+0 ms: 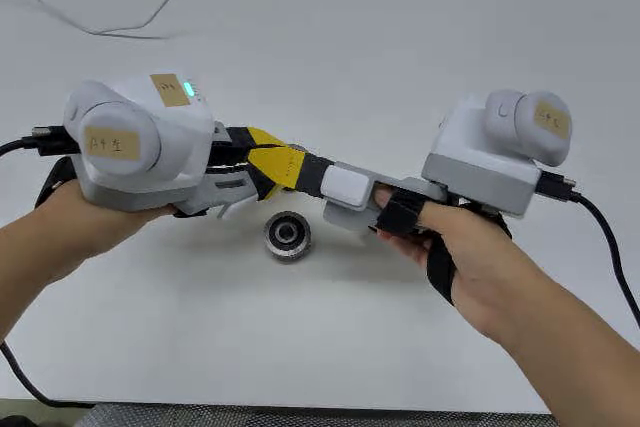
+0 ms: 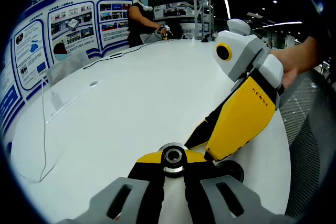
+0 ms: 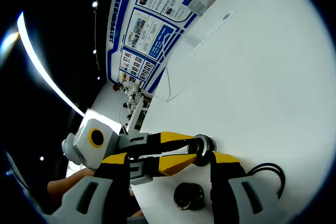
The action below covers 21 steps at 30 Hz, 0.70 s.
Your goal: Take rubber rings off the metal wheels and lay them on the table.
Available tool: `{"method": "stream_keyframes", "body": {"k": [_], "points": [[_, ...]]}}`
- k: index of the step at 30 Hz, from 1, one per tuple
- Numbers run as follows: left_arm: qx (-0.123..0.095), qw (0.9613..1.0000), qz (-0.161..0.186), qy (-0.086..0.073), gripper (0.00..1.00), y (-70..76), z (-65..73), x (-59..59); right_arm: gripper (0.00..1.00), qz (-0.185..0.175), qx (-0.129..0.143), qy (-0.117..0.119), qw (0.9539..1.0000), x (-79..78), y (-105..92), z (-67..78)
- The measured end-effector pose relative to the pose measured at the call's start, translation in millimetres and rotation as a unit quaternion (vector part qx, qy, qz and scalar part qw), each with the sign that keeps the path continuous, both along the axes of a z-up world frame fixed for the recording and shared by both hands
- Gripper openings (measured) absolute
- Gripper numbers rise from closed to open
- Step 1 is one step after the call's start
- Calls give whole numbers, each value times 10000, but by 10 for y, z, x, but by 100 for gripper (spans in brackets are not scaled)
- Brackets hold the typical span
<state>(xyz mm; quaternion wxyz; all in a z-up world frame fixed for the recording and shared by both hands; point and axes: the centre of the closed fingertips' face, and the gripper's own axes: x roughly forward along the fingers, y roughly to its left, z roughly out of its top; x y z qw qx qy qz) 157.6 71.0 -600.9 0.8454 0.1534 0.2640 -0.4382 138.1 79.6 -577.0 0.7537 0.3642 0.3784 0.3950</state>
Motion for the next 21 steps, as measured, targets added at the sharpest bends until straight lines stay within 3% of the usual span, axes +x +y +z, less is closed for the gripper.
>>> {"method": "stream_keyframes", "body": {"k": [21], "points": [[15, 10000, 23, -2, 13, 0, 6, 3, 57, -184, 124, 106, 9997, 70, -36, -29]]}}
